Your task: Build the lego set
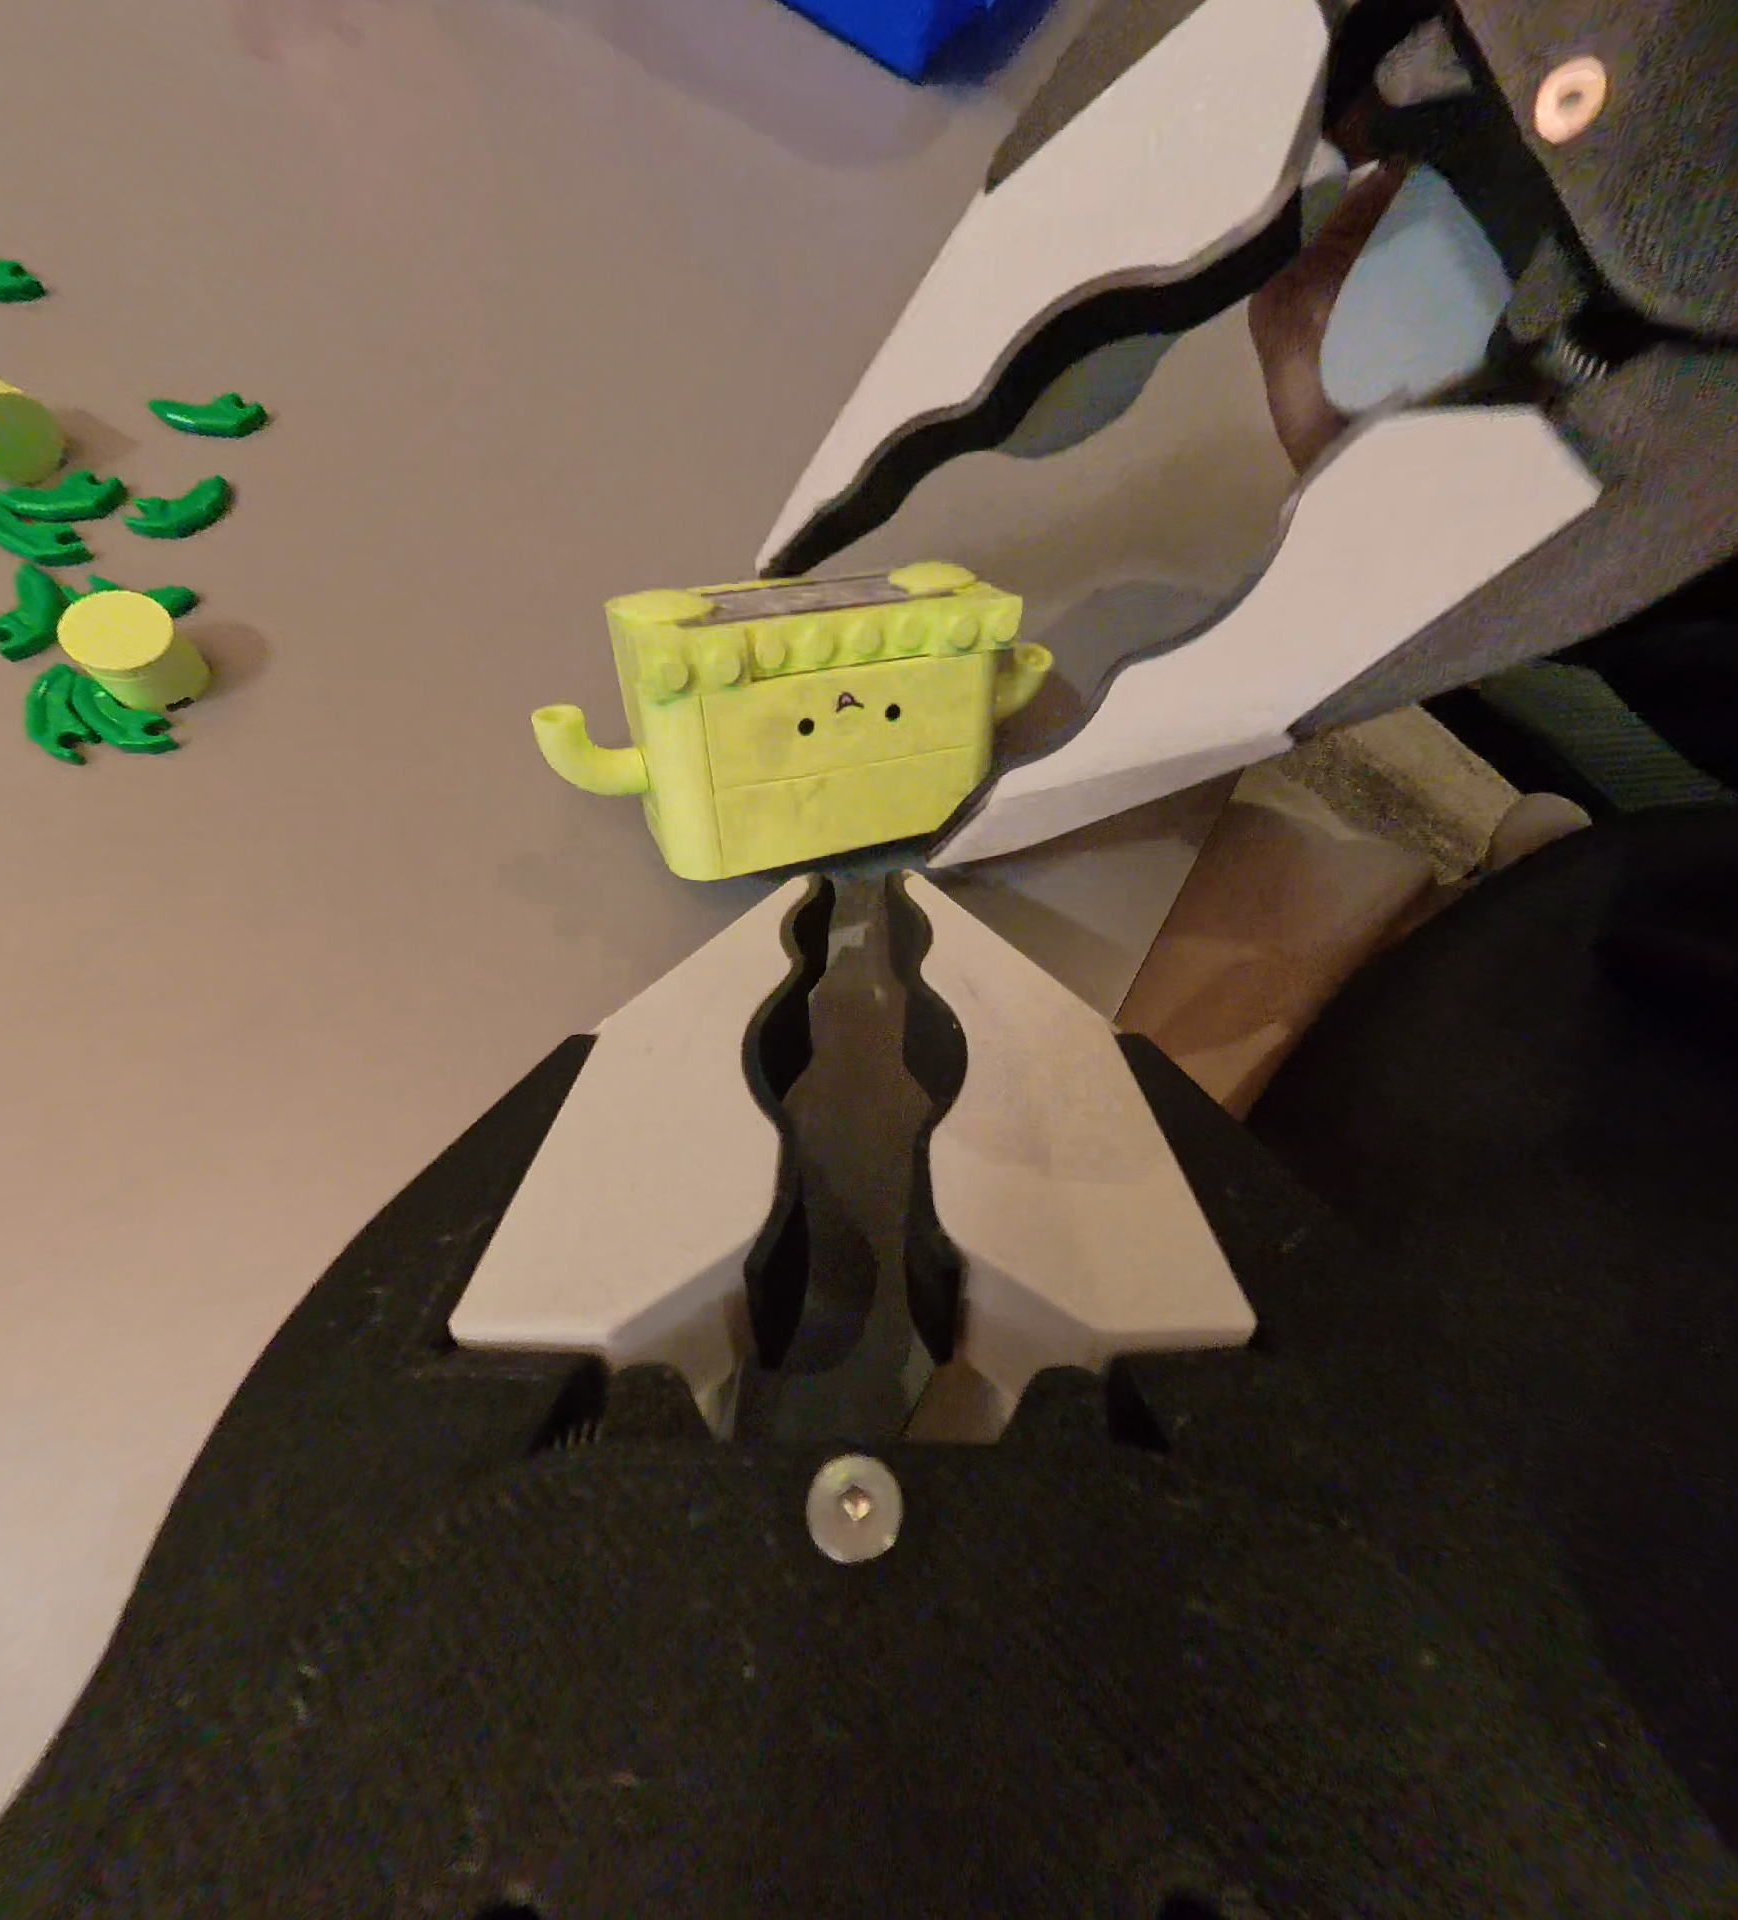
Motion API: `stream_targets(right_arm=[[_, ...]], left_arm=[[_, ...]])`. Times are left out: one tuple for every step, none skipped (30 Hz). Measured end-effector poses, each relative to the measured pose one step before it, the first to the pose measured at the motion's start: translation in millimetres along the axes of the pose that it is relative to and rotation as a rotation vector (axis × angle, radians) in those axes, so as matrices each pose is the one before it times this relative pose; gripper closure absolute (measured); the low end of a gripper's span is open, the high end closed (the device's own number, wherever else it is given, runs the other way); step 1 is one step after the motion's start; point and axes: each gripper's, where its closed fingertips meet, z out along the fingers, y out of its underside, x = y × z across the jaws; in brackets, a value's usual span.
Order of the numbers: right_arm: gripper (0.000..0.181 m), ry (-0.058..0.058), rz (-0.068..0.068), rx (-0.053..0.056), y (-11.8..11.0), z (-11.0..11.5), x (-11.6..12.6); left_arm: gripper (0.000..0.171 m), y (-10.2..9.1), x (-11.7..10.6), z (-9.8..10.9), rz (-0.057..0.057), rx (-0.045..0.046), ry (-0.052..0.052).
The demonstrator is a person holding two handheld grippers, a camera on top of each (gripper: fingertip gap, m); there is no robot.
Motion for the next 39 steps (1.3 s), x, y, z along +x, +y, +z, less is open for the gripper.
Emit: stream_targets(right_arm=[[0.125, 0.0389, -0.0827, -0.0092, 0.23, 0.44, 1.75], [0.125, 0.0253, -0.0663, 0.0008, -0.29, 0.70, 0.96], [0.125, 0.0142, -0.0427, 0.0068, -0.31, 0.67, 0.74], [0.125, 0.0024, -0.0229, 0.0080, -0.09, 0.40, 0.76], [0.125, -0.0032, -0.0176, 0.0084, 0.45, 0.03, 0.87], [0.125, 0.0033, -0.0100, 0.0029, 1.56, 0.05, 2.33], [0.125, 0.0056, -0.0006, -0.0021, 2.15, -0.02, 3.15], [0.124, -0.0014, 0.0016, 0.0007, 1.57, -0.21, 2.01], [0.124, -0.0097, 0.0069, 0.0058, 0.68, -0.44, 0.72], [0.125, -0.0124, 0.0149, 0.0087, 0.16, -0.15, 0.19], [0.125, -0.0105, 0.0174, 0.0101, -0.06, -0.16, 0.21], [0.124, -0.0098, 0.0166, 0.0102, 0.07, -0.04, 0.21], [0.125, -0.0101, 0.0160, 0.0093, 0.09, -0.22, 0.26], [0.124, -0.0110, 0.0165, 0.0079, 0.16, -0.13, 0.18], [0.125, -0.0131, 0.0157, 0.0062, 0.21, -0.32, -0.08], [0.124, -0.0130, 0.0128, 0.0049, 0.30, -0.53, -0.20], [0.124, -0.0097, 0.0113, 0.0052, 0.25, -0.25, 0.05], [0.124, -0.0069, 0.0090, 0.0054, 0.11, -0.03, 0.18], [0.124, -0.0049, 0.0048, 0.0043, -0.01, -0.06, 0.09], [0.124, -0.0038, 0.0021, 0.0024, 0.01, 0.05, 0.05], [0.124, -0.0031, 0.0010, 0.0007, 0.01, -0.05, -0.02], [0.124, -0.0025, 0.0010, -0.0004, 0.13, 0.04, 0.08], [0.124, -0.0016, 0.0014, -0.0007, -0.03, 0.04, 0.07], [0.124, -0.0003, 0.0010, 0.0000, 0.03, 0.01, 0.03], [0.124, 0.0011, 0.0011, 0.0014, -0.02, 0.07, 0.03], [0.124, 0.0022, 0.0002, 0.0025, 0.01, 0.01, -0.08], [0.125, 0.0035, -0.0015, 0.0024, -0.05, -0.01, -0.05], [0.124, 0.0037, 0.0001, 0.0010, 0.12, 0.00, 0.15], [0.124, 0.0018, 0.0034, -0.0006, 0.12, -0.04, 0.14], [0.124, -0.0004, 0.0036, -0.0012, 0.17, -0.08, 0.20], [0.124, -0.0011, 0.0018, -0.0010, 0.07, -0.02, 0.17], [0.124, -0.0006, 0.0001, -0.0006, 0.06, 0.01, -0.01], [0.124, 0.0003, -0.0017, 0.0002, 0.01, -0.04, 0.08], [0.124, 0.0007, -0.0019, 0.0012, -0.04, 0.05, 0.06], [0.124, 0.0015, -0.0014, 0.0012, 0.16, 0.03, 0.22], [0.124, 0.0027, -0.0027, 0.0002, 0.27, 0.01, 0.56], [0.124, 0.0020, -0.0031, -0.0002, 0.25, -0.15, 0.30], [0.124, 0.0012, -0.0012, -0.0010, 0.07, -0.02, 0.19], [0.124, 0.0029, -0.0005, -0.0032, 0.38, 0.12, 0.44]], left_arm=[[0.164, -1.77, -0.70, -1.57, -0.0062, 0.00868, 0.0046], [0.163, -1.83, -1.37, -1.94, -0.0094, 0.00895, 0.0042], [0.162, -1.92, -2.75, -2.19, -0.0119, 0.01012, -0.0013], [0.162, -1.92, -3.51, -2.16, -0.0099, 0.01082, -0.0061], [0.161, -1.54, -3.79, -2.04, -0.0062, 0.00970, -0.0093], [0.158, -1.56, -4.09, -1.56, -0.0049, 0.01020, -0.0136], [0.155, -1.72, -3.92, -1.20, -0.0036, 0.01241, -0.0156], [0.152, -1.76, -2.84, -0.74, -0.0005, 0.01400, -0.0126], [0.146, -2.04, -1.88, 0.06, 0.0028, 0.01684, -0.0110], [0.137, -2.19, -2.35, 0.76, 0.0081, 0.01857, -0.0180], [0.133, -1.55, -2.07, 1.47, 0.0180, 0.01167, -0.0240], [0.130, 0.16, 1.15, 1.69, 0.0164, -0.00858, -0.0068], [0.126, -0.42, 2.97, 2.01, 0.0194, -0.00534, 0.0036], [0.126, -1.05, 1.03, 1.68, 0.0121, -0.00111, -0.0098], [0.128, -1.62, -0.59, 1.29, 0.0066, 0.00390, -0.0183], [0.130, -1.66, -0.90, 1.01, 0.0042, 0.00465, -0.0166], [0.133, -1.42, -0.66, 1.00, 0.0027, 0.00362, -0.0111], [0.134, -0.95, 0.11, 1.04, -0.0007, 0.00119, -0.0028], [0.136, -0.33, 0.64, 1.45, -0.0046, -0.00282, 0.0041], [0.137, 0.55, 1.91, 1.71, -0.0051, -0.00817, 0.0144], [0.138, 1.21, 2.45, 1.87, -0.0043, -0.01344, 0.0210], [0.140, 1.52, 2.07, 1.81, -0.0046, -0.01510, 0.0209], [0.139, 0.22, 0.54, 1.18, -0.0107, -0.00599, 0.0111], [0.139, -1.46, 0.03, 0.45, -0.0157, 0.00637, 0.0093], [0.138, -2.03, 0.01, 0.09, -0.0169, 0.01124, 0.0104], [0.137, -2.06, -0.45, 0.06, -0.0168, 0.01107, 0.0070], [0.137, -1.97, -0.48, 0.17, -0.0121, 0.00954, 0.0048], [0.137, -0.56, 0.52, 0.65, -0.0043, 0.00101, 0.0084], [0.139, 0.16, -0.66, 0.58, -0.0031, -0.00397, -0.0012], [0.141, -0.24, -1.28, 0.22, -0.0035, -0.00014, -0.0057], [0.142, 0.14, -0.64, 0.11, -0.0042, -0.00052, -0.0020], [0.143, -0.17, -0.63, -0.30, -0.0050, 0.00213, -0.0007], [0.144, -0.61, -0.46, -0.44, -0.0075, 0.00512, 0.0019], [0.147, -0.56, -0.52, -0.52, -0.0117, 0.00507, 0.0067], [0.149, -0.43, -0.88, -0.46, -0.0178, 0.00395, 0.0088], [0.152, -0.51, -0.76, -0.49, -0.0211, 0.00425, 0.0120], [0.153, -0.14, -0.31, -0.31, -0.0203, 0.00188, 0.0157], [0.155, -0.19, -0.19, -0.13, -0.0166, 0.00161, 0.0140], [0.157, -0.37, -0.16, -0.41, -0.0116, 0.00274, 0.0097]])
